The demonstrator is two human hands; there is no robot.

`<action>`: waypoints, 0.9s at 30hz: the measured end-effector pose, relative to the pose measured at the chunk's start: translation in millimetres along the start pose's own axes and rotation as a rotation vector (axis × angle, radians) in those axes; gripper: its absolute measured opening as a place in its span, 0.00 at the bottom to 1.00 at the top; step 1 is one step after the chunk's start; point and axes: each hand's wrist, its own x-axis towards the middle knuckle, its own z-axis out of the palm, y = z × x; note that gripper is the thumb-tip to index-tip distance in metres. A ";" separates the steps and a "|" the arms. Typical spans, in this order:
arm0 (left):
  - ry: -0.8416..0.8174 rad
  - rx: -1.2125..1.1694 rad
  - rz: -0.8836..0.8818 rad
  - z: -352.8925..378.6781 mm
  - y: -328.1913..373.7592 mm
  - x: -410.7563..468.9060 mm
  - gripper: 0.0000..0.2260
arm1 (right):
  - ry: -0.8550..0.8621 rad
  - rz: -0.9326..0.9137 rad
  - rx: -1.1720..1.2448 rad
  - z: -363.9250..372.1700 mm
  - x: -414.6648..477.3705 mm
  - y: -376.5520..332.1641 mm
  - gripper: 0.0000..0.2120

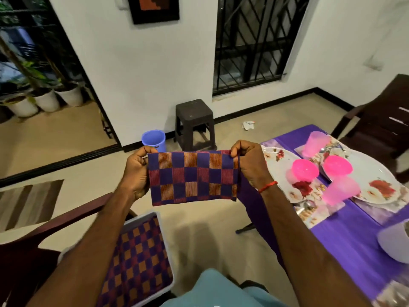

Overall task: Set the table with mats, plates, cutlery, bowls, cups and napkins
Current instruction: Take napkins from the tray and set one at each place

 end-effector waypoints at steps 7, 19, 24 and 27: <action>-0.165 -0.074 -0.024 28.6 -7.4 -3.2 0.19 | -0.040 0.062 0.068 -54.8 -35.9 -13.0 0.18; -0.606 -0.258 -0.331 65.3 -24.5 -26.5 0.28 | 0.120 -0.024 -0.035 -68.3 -51.0 -7.4 0.14; -0.743 -0.129 -0.548 103.5 -61.6 -52.4 0.40 | 0.009 -0.007 -0.268 -67.5 -65.1 -4.6 0.15; -0.833 0.057 -0.567 130.7 -67.9 -70.3 0.42 | -0.057 -0.030 -0.405 -69.9 -76.4 -1.4 0.15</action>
